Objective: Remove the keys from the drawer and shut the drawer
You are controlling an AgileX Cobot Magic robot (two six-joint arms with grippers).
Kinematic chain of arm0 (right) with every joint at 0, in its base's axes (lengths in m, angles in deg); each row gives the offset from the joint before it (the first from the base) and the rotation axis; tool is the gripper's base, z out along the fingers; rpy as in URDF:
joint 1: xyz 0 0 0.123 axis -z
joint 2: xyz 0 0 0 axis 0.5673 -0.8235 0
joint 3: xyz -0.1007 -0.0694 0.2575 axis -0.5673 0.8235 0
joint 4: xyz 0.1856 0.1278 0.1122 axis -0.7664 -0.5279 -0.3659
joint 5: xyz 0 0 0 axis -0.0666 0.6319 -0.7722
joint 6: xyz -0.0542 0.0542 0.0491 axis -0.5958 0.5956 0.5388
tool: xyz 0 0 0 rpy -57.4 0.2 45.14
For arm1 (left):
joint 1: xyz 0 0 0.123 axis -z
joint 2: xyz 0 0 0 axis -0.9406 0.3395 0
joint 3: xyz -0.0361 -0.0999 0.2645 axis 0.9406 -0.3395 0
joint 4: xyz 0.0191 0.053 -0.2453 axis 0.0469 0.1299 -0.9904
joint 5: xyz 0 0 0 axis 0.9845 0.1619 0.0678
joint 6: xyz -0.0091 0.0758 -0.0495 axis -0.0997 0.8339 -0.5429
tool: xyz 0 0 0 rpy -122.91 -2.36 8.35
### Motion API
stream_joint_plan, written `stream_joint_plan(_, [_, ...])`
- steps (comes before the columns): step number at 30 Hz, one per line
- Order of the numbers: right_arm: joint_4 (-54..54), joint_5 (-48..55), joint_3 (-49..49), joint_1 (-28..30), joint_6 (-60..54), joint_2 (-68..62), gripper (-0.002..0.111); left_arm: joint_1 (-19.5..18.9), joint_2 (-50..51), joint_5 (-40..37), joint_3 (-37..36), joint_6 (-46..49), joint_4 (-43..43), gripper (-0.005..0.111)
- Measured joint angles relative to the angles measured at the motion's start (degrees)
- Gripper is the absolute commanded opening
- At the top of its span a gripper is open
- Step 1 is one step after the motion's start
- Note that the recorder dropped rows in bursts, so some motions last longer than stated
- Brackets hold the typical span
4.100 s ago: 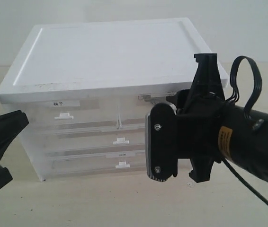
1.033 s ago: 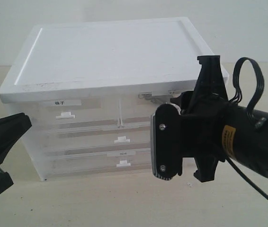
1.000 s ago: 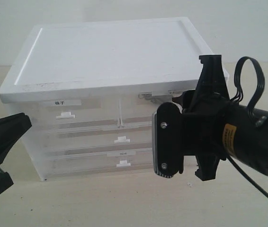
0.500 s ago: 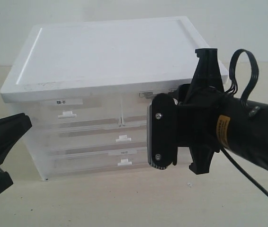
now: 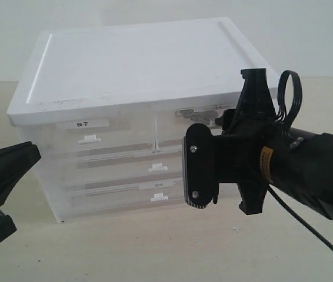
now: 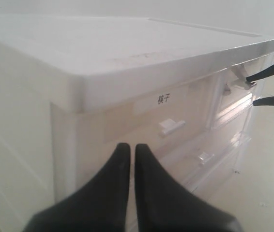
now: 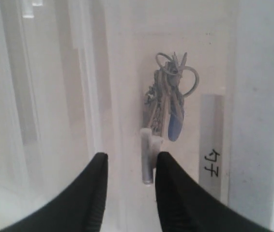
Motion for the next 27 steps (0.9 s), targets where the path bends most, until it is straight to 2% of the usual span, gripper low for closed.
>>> stream_joint_plan(2, [-0.1, 0.0, 0.0, 0.0, 0.0, 0.0, 0.026, 0.0, 0.0, 0.0, 0.0, 0.0, 0.0, 0.005])
stream_joint_plan(5, [-0.1, 0.4, 0.0, 0.0, 0.0, 0.0, 0.003, 0.0, 0.0, 0.0, 0.0, 0.0, 0.0, 0.005])
stream_joint_plan(6, [-0.1, 0.5, -0.1, 0.0, 0.0, 0.0, 0.000, 0.0, 0.0, 0.0, 0.0, -0.1, 0.0, 0.005])
stream_joint_plan(17, [-0.3, 1.9, -0.2, -0.7, 0.0, 0.3, 0.000, 0.0, 0.0, 0.0, 0.0, -0.1, 0.0, 0.005])
stream_joint_plan(23, [-7.4, 4.5, -0.2, -5.7, -2.5, 3.8, 0.000, 0.0, 0.0, 0.0, 0.0, -0.1, 0.0, 0.005])
stream_joint_plan(27, [-13.3, 5.1, -0.2, -6.9, -6.6, 5.9, 0.000, 0.0, 0.0, 0.0, 0.0, -0.1, 0.0, 0.005])
